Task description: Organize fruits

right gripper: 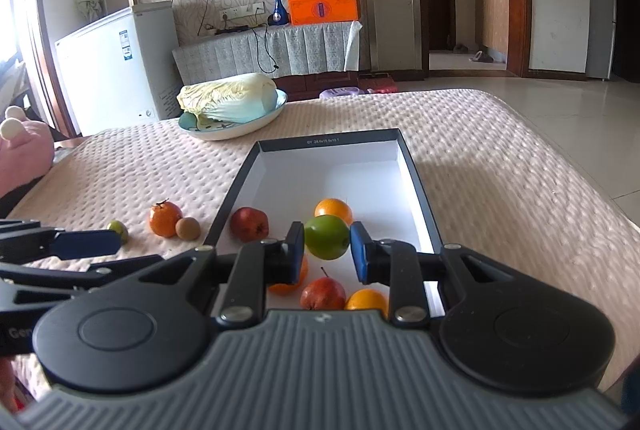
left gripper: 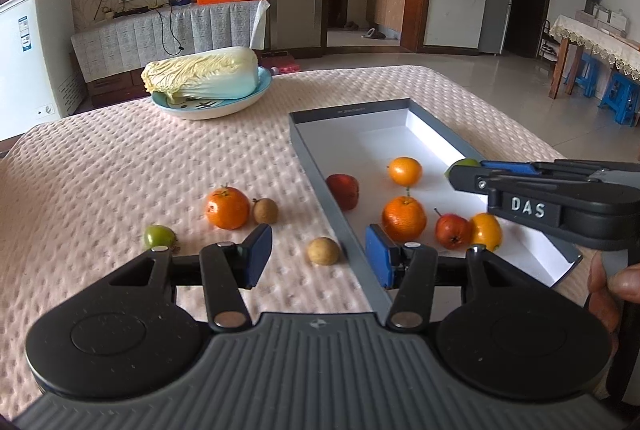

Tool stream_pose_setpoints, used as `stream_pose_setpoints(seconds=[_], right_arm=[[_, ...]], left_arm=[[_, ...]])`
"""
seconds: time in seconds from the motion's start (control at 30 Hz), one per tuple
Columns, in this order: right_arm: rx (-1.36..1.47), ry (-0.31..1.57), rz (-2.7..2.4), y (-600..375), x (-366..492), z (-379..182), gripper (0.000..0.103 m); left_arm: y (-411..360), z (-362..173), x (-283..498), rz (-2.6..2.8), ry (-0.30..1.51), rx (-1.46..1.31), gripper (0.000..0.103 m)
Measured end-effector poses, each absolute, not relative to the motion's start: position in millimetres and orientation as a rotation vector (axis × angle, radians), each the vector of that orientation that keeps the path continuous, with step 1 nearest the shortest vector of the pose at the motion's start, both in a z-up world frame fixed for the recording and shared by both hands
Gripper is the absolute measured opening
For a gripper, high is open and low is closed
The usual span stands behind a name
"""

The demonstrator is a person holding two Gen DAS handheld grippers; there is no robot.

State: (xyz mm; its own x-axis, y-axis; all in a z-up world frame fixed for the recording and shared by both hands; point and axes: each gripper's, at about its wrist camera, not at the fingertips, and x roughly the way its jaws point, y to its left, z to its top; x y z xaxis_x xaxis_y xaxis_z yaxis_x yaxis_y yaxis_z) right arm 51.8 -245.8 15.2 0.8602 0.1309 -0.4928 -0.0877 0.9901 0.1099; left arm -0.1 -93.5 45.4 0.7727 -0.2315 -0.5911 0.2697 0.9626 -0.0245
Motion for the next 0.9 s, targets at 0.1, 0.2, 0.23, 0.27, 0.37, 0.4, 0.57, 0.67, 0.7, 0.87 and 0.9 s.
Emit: stream_pose_setpoints(seconds=[0.1,0.2,0.23,0.27,0.37,0.4,0.57,0.67,0.7,0.87,0.9], right_arm=[[0.08,0.519,0.108,-245,53,15,0.029],[0.085,0.505,0.104,-246,52,16,0.034],[0.086,0.498,0.102,-246,51,17,0.035],[0.086,0.491,0.099,-246,50,18,0.035],[0.095,0.47,0.084,-248,48,21,0.035],[0.102,0.46,0.082,-249,47,22,0.035],[0.121,0.415,0.102,-241,38,30,0.035],[0.092,0.394,0.129,-227,32,32,0.035],[0.077,0.391,0.136,-222,31,32,0.035],[0.08,0.4,0.178,-207,23,31,0.035],[0.084,0.404,0.191,-204,22,32,0.035]], left_arm=[[-87,45,0,-0.26,0.636,0.061,0.058],[-80,45,0,-0.247,0.637,0.06,0.058],[-77,45,0,-0.244,0.637,0.059,0.058],[-75,45,0,-0.24,0.637,0.059,0.058],[-67,45,1,-0.225,0.636,0.053,0.058],[-64,46,1,-0.22,0.635,0.049,0.058],[-51,46,2,-0.2,0.635,0.034,0.058],[-47,46,2,-0.197,0.635,0.034,0.058],[-47,46,2,-0.197,0.635,0.034,0.058],[-40,46,2,-0.188,0.636,0.03,0.058],[-38,46,2,-0.185,0.635,0.027,0.058]])
